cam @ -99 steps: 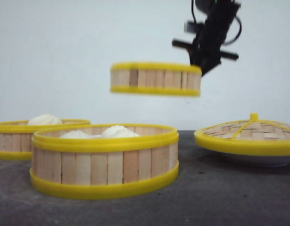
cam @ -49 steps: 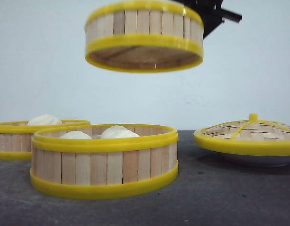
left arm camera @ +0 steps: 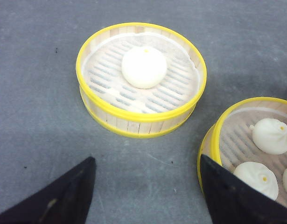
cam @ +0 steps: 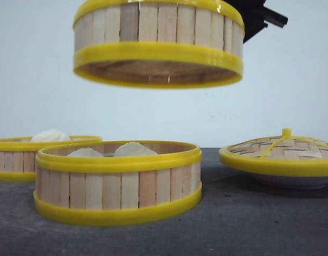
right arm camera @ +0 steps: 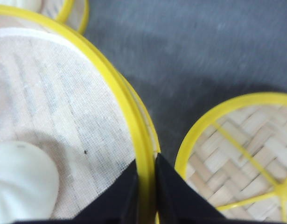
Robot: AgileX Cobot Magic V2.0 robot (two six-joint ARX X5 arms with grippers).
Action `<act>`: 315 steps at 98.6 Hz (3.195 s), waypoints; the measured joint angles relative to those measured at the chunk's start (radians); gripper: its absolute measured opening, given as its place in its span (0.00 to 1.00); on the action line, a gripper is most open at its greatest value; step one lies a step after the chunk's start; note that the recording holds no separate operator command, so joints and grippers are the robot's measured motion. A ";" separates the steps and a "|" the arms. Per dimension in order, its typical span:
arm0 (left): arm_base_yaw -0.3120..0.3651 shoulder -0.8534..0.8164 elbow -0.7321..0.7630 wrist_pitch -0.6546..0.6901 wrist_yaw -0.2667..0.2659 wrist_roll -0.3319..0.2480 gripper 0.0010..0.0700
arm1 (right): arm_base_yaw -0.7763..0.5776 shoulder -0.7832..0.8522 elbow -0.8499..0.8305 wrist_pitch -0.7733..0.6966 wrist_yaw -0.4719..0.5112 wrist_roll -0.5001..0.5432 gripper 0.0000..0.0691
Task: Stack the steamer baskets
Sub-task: 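Grasp the basket rim with the right gripper and lift it, then lower the held basket onto the nearest basket and open the right gripper, then raise the right gripper away from the stack, then move the left gripper to the rim of the remaining basket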
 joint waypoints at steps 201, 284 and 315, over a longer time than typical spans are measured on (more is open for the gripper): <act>0.000 0.000 0.000 0.000 0.000 0.000 0.61 | 0.079 0.260 -0.023 0.217 0.004 -0.084 0.04; 0.146 0.595 0.150 0.290 -0.005 -0.006 0.60 | -0.004 -0.283 -0.023 -0.070 0.138 -0.144 0.56; 0.176 0.875 0.263 0.358 -0.004 -0.014 0.60 | -0.226 -0.553 -0.180 -0.192 0.177 -0.152 0.56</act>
